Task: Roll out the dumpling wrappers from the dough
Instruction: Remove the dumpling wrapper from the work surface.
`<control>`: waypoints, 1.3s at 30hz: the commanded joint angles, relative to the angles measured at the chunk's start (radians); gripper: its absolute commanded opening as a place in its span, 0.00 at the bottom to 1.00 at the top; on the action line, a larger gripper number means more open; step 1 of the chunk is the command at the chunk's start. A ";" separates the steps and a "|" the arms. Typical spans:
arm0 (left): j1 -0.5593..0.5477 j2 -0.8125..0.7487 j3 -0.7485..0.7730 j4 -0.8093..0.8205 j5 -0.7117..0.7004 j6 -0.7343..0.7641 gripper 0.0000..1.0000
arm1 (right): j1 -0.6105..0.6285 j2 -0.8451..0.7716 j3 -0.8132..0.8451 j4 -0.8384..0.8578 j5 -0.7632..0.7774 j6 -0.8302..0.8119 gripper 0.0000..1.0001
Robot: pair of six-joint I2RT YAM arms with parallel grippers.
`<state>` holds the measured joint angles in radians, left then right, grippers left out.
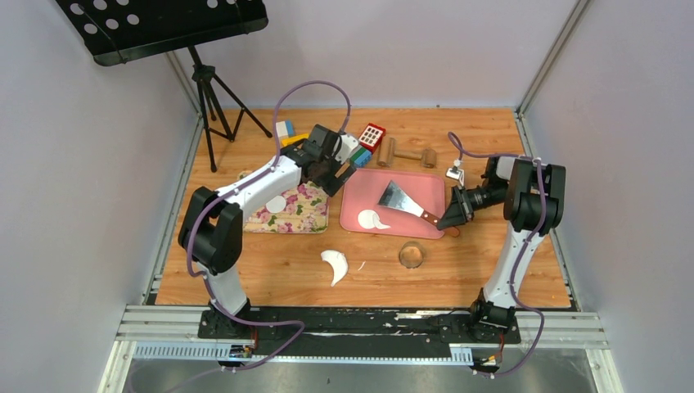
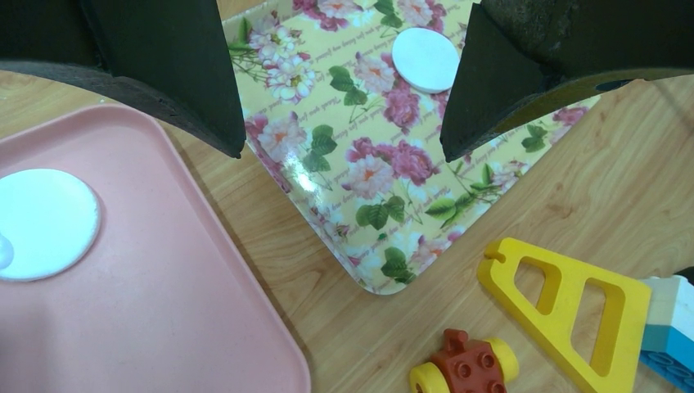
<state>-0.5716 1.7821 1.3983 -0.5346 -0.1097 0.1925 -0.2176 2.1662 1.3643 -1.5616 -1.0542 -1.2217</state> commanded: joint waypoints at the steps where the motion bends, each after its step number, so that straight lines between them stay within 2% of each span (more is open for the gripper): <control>1: 0.010 -0.056 -0.011 0.031 0.011 0.013 0.96 | 0.015 0.009 0.002 -0.044 -0.021 -0.037 0.00; 18: 0.010 -0.058 -0.018 0.038 0.016 0.003 0.96 | 0.024 0.037 -0.012 0.056 0.044 0.036 0.00; 33: 0.010 -0.052 -0.018 0.038 0.015 0.002 0.96 | 0.034 0.022 -0.007 -0.001 0.020 -0.025 0.00; 39: 0.011 -0.050 -0.012 0.034 0.016 0.001 0.96 | 0.032 -0.030 0.013 0.021 0.036 0.011 0.00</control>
<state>-0.5667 1.7782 1.3827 -0.5266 -0.1055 0.1917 -0.1913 2.1994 1.3476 -1.5265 -0.9901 -1.1912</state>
